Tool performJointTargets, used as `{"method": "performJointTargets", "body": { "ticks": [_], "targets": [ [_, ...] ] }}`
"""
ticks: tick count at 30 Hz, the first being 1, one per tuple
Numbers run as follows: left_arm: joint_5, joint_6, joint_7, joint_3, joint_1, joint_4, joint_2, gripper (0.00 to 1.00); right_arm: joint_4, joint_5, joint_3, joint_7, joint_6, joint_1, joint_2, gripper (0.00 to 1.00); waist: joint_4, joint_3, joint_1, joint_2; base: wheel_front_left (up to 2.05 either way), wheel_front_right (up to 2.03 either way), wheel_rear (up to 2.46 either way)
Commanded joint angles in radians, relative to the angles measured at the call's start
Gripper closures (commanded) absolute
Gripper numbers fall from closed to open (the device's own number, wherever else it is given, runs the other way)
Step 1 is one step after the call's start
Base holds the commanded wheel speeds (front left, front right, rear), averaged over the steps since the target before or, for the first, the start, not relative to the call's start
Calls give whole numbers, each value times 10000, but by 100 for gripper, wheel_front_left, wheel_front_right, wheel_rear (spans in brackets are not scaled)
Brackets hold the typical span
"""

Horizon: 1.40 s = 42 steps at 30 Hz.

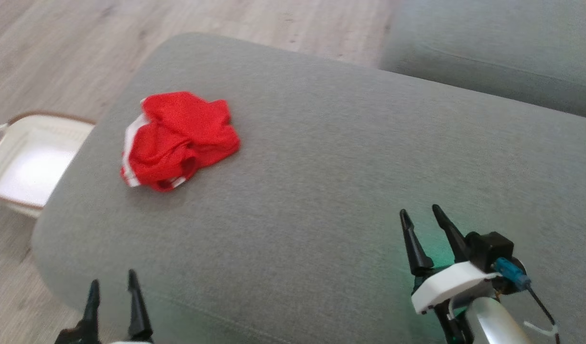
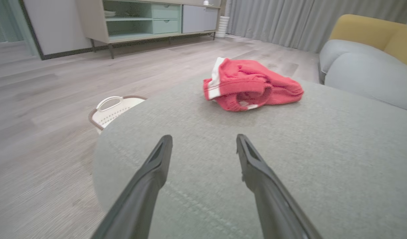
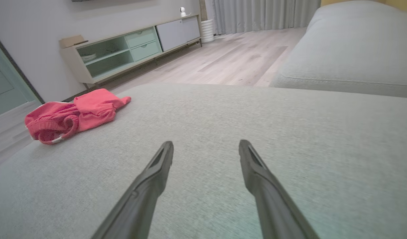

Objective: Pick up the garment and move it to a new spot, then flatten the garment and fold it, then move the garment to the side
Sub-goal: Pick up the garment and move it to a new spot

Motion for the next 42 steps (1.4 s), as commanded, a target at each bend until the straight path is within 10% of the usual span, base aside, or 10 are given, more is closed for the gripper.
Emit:
{"method": "performJointTargets", "body": {
  "ticks": [1, 18, 39, 41, 42],
  "targets": [
    [-121, 61, -49, 549, -138, -368, 41, 0, -274, 76, 413, -93, -7, -476, 1, 0, 533, 157, 0, 0, 0, 0, 0],
    [-528, -1235, -49, 2238, -2443, -642, 613, 0, -584, -599, 496, -93, -7, -1152, 1, 0, 71, 1766, 0, 0, 0, 0, 0],
    [-2810, -1655, 1146, 275, -6657, 4853, 3184, 0, -1720, -962, 494, -93, -7, -1944, -673, 0, -1514, 3661, 0, 0, 0, 0, 0],
    [-2809, -1655, 1053, 107, -6768, 5119, 3215, 100, -1732, -939, 435, -93, -7, -1910, -676, 0, -1572, 3639, 0, 0, 0, 0, 0],
    [-2770, -1655, 978, -11, -6813, 5184, 3246, 100, -1728, -924, 399, -93, -7, -1886, -665, 0, -1597, 3610, 0, 0, 0, 0, 0]
  ]
}}
